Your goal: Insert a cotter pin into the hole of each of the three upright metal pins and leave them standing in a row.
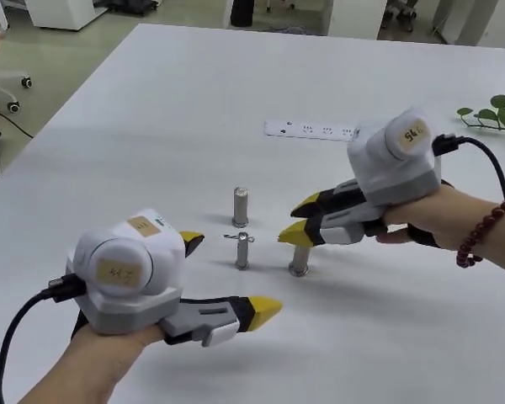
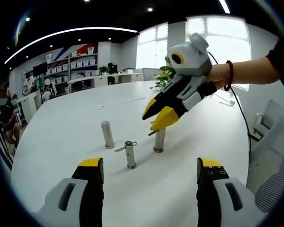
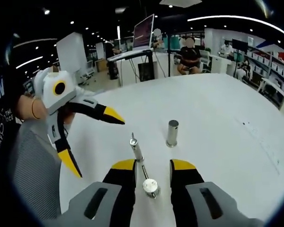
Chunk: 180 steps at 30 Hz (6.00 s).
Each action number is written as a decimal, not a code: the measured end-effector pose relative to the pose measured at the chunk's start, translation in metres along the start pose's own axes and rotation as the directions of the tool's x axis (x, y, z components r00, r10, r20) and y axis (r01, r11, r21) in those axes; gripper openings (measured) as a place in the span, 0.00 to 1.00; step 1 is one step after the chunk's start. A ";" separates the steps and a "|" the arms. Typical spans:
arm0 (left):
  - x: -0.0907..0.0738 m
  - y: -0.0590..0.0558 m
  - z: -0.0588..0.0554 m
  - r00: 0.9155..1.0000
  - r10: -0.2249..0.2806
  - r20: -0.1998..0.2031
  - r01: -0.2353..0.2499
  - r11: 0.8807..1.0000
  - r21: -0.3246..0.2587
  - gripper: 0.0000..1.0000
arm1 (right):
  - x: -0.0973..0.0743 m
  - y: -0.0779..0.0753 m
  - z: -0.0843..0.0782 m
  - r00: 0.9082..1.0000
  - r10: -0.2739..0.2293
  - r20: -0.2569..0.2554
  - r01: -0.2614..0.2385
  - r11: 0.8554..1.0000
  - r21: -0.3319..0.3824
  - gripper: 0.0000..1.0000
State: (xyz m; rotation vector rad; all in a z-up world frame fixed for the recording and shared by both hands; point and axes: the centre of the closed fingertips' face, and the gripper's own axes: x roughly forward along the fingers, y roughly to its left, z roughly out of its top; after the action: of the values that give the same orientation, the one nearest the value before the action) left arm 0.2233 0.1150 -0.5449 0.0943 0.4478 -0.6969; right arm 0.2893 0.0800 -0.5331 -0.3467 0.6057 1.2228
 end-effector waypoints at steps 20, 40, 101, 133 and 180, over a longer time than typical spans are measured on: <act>-0.001 0.004 0.002 1.000 0.015 0.010 -0.014 1.000 -0.016 0.80 | 0.042 -0.029 0.024 0.988 -0.124 0.092 0.120 0.992 0.044 0.30; 0.001 0.005 0.010 0.998 0.023 0.056 -0.019 0.997 -0.077 0.81 | 0.071 -0.043 0.025 0.984 -0.149 0.101 0.138 0.984 0.112 0.21; 0.004 -0.002 0.015 0.999 0.005 0.039 -0.004 0.999 -0.042 0.99 | 0.001 -0.061 -0.023 0.974 -0.226 0.008 0.225 0.973 0.059 0.08; 0.000 -0.001 0.017 0.999 0.005 0.038 -0.004 0.999 -0.031 0.99 | -0.054 -0.011 -0.068 0.972 -0.234 -0.029 0.234 0.972 0.024 0.08; 0.000 -0.005 0.011 1.000 -0.010 0.016 0.010 1.000 -0.019 0.98 | -0.030 0.032 -0.078 0.980 -0.200 0.020 0.199 0.980 0.016 0.10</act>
State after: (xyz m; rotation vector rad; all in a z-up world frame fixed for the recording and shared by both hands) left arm 0.2242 0.1083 -0.5345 0.0688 0.4400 -0.7024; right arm 0.2335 0.0239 -0.5747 -0.3731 0.5466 1.0283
